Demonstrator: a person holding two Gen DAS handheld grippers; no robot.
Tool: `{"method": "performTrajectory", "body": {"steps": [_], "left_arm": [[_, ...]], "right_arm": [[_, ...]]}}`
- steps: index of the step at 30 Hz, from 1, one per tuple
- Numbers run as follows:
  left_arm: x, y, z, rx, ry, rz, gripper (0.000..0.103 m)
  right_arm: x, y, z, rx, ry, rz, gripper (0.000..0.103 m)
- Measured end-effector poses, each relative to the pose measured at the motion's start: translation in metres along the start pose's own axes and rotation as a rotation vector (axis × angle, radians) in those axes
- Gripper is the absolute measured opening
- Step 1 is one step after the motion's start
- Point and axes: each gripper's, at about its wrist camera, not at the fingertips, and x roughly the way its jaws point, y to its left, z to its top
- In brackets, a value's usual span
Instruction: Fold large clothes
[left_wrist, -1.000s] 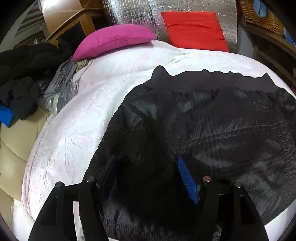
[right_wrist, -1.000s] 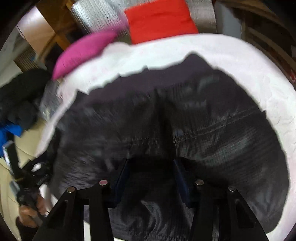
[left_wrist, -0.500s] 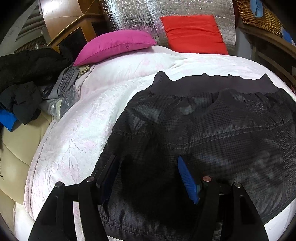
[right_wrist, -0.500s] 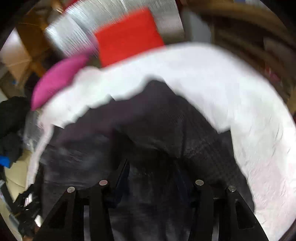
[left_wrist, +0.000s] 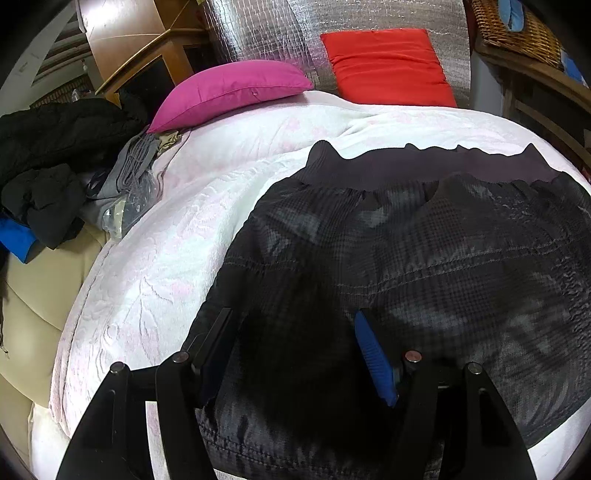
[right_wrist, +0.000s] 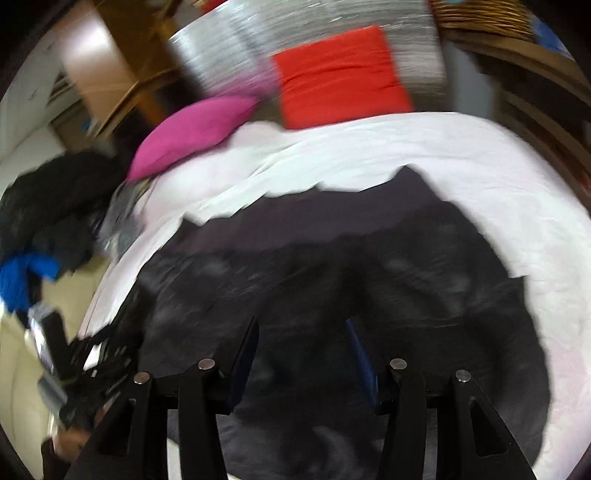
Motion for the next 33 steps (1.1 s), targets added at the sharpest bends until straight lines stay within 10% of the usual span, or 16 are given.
{"method": "performTrajectory", "body": {"steps": [5, 17, 33], "left_arm": [[0.001, 0.000, -0.001, 0.006, -0.003, 0.004, 0.069], [-0.012, 0.015, 0.007, -0.018, -0.049, 0.023, 0.070], [0.011, 0.040, 0.012, -0.079, 0.039, -0.031, 0.076]], "right_arm": [[0.049, 0.010, -0.022, -0.045, 0.170, -0.047, 0.053], [-0.019, -0.034, -0.001, 0.050, -0.022, -0.035, 0.053], [-0.026, -0.090, -0.003, 0.161, 0.051, 0.003, 0.054]]}}
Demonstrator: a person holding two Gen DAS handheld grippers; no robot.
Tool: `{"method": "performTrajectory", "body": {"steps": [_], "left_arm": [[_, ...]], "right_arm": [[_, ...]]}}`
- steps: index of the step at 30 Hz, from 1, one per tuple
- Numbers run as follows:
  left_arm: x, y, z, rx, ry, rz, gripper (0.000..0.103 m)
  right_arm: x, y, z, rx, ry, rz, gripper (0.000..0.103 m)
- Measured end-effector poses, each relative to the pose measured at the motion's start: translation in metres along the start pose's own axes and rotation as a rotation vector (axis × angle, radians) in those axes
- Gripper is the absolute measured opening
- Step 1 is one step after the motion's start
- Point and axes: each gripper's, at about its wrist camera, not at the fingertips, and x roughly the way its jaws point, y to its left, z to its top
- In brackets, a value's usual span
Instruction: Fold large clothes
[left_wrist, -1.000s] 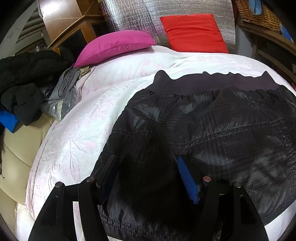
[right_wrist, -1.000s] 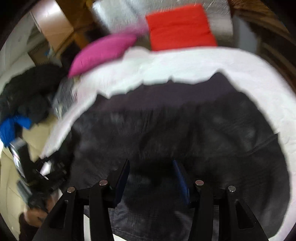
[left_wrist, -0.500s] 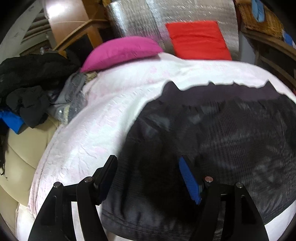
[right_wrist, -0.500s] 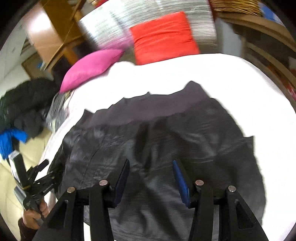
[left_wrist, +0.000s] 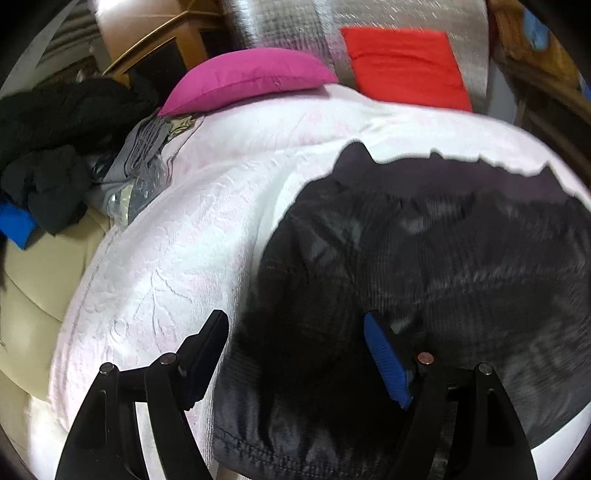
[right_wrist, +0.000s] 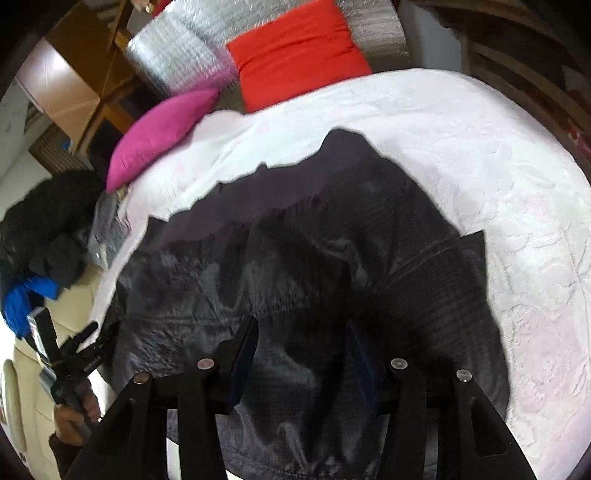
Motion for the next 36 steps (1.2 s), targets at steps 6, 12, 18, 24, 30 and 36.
{"method": "performTrajectory", "body": {"steps": [6, 12, 18, 24, 30, 36], "left_arm": [[-0.007, 0.036, 0.009, -0.090, -0.039, -0.005, 0.078], [0.005, 0.060, 0.011, -0.127, -0.006, -0.120, 0.084], [0.037, 0.069, 0.014, -0.209, 0.137, -0.381, 0.085], [0.061, 0.071, 0.017, -0.299, 0.209, -0.498, 0.085], [0.073, 0.067, 0.017, -0.315, 0.240, -0.509, 0.085], [0.081, 0.051, 0.016, -0.247, 0.270, -0.486, 0.085]], "right_arm": [[-0.030, -0.039, 0.012, 0.106, -0.106, -0.022, 0.062], [-0.040, -0.082, 0.016, 0.220, -0.119, 0.005, 0.067], [-0.033, -0.100, 0.013, 0.233, -0.068, 0.029, 0.074], [-0.023, -0.111, 0.010, 0.242, -0.031, 0.058, 0.077], [-0.009, -0.117, 0.009, 0.229, 0.016, 0.053, 0.077], [-0.003, -0.124, 0.011, 0.258, 0.020, 0.071, 0.078]]}}
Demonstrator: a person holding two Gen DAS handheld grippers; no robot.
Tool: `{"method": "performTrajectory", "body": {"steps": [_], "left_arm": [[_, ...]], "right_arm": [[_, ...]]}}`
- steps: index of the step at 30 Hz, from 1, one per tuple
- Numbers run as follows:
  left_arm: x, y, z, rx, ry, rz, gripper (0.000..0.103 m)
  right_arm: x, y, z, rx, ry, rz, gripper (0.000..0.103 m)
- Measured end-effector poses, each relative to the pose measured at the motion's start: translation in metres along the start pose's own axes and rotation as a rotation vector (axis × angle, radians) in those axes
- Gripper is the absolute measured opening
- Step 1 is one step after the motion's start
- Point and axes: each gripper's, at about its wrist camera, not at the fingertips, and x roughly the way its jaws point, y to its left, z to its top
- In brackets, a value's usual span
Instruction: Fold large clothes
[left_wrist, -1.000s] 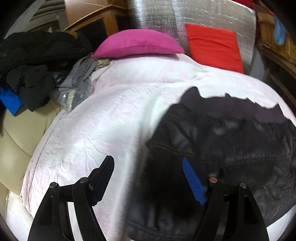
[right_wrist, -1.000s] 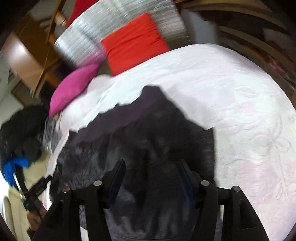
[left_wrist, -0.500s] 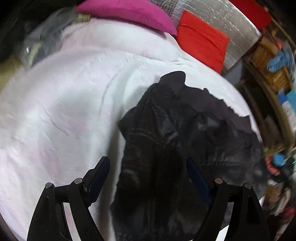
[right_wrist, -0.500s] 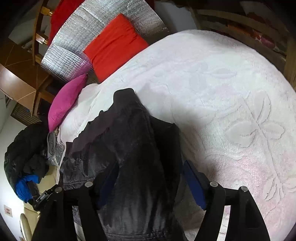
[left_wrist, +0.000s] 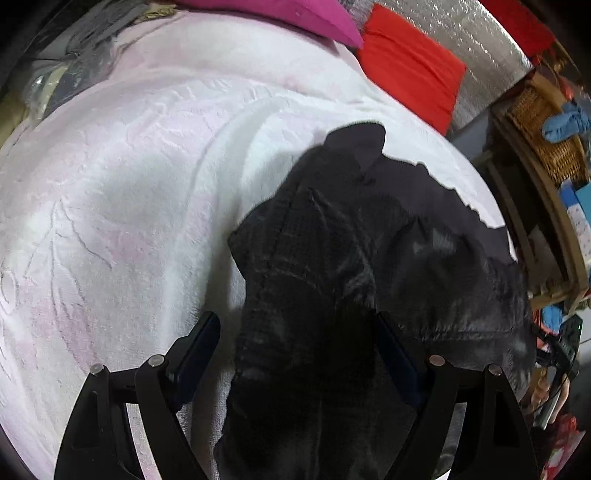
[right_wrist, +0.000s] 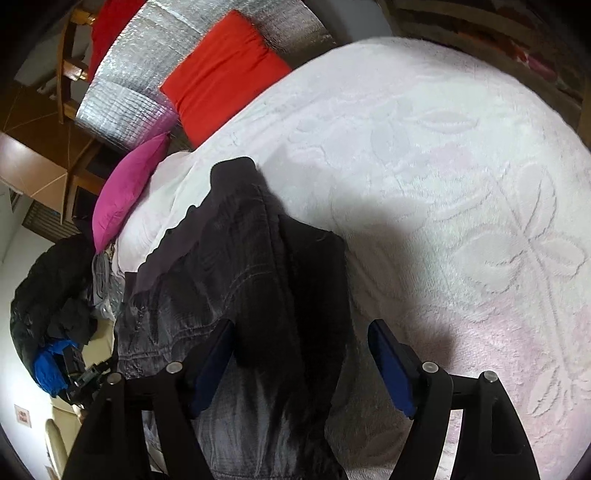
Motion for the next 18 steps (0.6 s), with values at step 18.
{"method": "performTrajectory", "body": {"steps": [18], "left_arm": [[0.036, -0.010, 0.002, -0.020, 0.140, -0.325, 0.095]], "right_arm": [[0.041, -0.025, 0.003, 0.102, 0.115, 0.319, 0.085]]}}
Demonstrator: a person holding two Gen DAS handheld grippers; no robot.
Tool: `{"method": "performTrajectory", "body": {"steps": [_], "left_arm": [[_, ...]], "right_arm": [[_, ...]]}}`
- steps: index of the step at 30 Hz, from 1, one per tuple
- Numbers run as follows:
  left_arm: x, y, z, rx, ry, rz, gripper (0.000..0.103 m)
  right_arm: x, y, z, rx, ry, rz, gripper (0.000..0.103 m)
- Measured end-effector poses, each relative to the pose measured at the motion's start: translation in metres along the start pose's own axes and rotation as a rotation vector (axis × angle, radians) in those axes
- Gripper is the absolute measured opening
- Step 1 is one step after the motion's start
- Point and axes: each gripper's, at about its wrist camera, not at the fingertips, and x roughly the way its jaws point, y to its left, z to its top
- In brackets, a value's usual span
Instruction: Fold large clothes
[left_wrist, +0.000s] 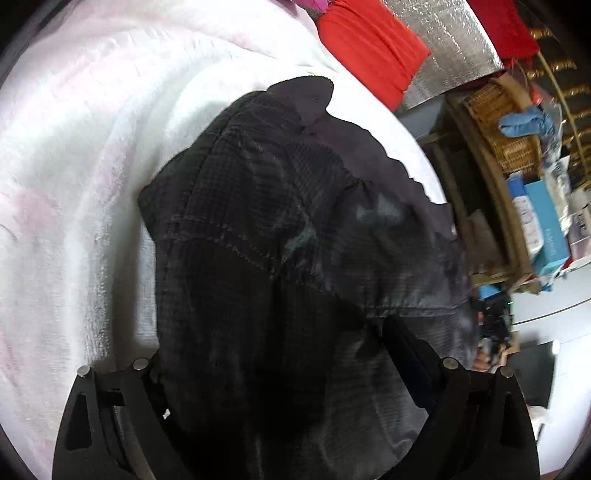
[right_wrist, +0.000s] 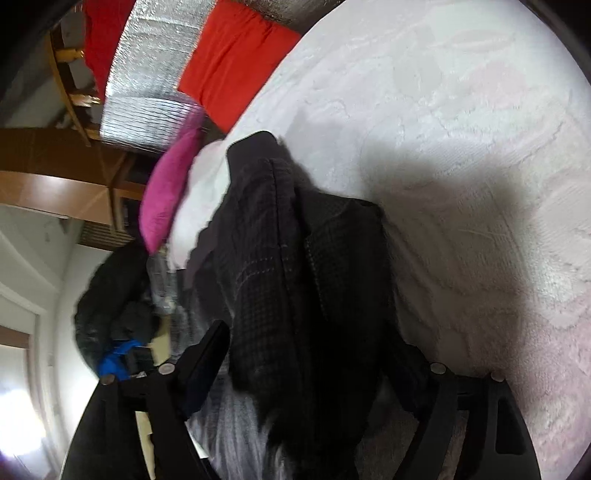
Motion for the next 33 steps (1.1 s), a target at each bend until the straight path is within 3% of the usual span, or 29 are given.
{"method": "performTrajectory", "body": {"steps": [3, 11, 14, 18, 28, 33], "left_arm": [[0.008, -0.005, 0.003, 0.026, 0.021, -0.011, 0.095], [0.032, -0.042, 0.006, 0.096, 0.014, 0.143, 0.095], [0.030, -0.044, 0.008, 0.084, 0.007, 0.143, 0.094], [0.027, -0.044, 0.005, 0.086, -0.008, 0.157, 0.094], [0.038, -0.058, -0.004, 0.134, -0.035, 0.301, 0.094], [0.033, -0.067, -0.011, 0.152, -0.067, 0.344, 0.083]], "right_arm": [[0.006, 0.009, 0.000, -0.044, 0.030, 0.038, 0.089], [0.054, 0.054, -0.013, -0.199, 0.127, 0.017, 0.093], [0.059, 0.059, -0.014, -0.204, 0.117, -0.011, 0.090], [0.056, 0.058, -0.017, -0.202, 0.103, -0.060, 0.078], [0.061, 0.065, -0.020, -0.253, 0.085, -0.138, 0.077], [0.065, 0.070, -0.021, -0.262, 0.080, -0.178, 0.077]]}}
